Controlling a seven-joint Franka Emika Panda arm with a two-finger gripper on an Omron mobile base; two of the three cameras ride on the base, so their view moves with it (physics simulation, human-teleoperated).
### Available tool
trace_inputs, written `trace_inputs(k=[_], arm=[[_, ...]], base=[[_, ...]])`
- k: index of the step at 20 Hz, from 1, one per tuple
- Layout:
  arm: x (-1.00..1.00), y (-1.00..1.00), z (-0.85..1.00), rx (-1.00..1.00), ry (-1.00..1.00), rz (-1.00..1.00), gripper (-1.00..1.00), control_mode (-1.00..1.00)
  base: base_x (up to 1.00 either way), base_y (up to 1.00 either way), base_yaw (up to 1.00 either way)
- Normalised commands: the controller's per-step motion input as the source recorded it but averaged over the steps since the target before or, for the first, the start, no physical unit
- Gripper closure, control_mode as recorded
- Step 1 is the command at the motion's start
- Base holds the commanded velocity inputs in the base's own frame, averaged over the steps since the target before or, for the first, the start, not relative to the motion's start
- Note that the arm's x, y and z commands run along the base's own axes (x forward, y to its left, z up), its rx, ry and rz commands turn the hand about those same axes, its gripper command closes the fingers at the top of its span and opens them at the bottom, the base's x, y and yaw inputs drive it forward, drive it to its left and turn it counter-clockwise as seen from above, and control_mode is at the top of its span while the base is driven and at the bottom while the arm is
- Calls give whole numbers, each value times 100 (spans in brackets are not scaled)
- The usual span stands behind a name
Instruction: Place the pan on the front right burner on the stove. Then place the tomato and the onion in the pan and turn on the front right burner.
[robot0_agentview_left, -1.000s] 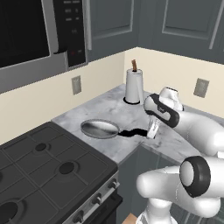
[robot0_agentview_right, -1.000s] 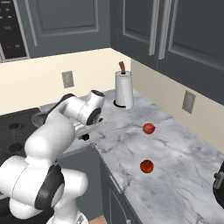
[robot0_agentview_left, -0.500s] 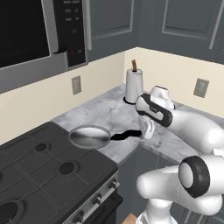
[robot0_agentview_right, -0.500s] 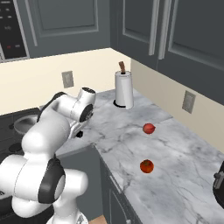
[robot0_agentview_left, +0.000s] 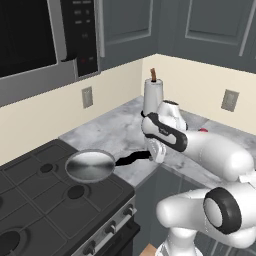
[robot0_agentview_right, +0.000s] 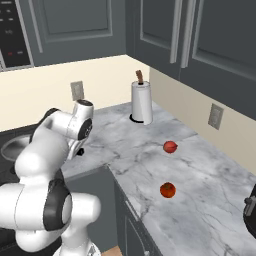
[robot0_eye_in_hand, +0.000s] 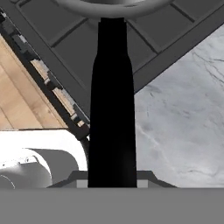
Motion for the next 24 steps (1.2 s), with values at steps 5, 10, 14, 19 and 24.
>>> trace_inputs(k=[5, 10, 14, 19, 24], arm=[[37, 32, -1, 0, 1, 15, 100, -100], [19, 36, -6, 0, 0, 16, 100, -100], [18, 27, -9, -1, 0, 13, 100, -100], [20, 16, -5, -4, 0, 4, 100, -100], [16, 12, -18, -4, 0, 3, 100, -100]], base=[[0, 0, 0], [0, 0, 0], [0, 0, 0], [0, 0, 0], [0, 0, 0]])
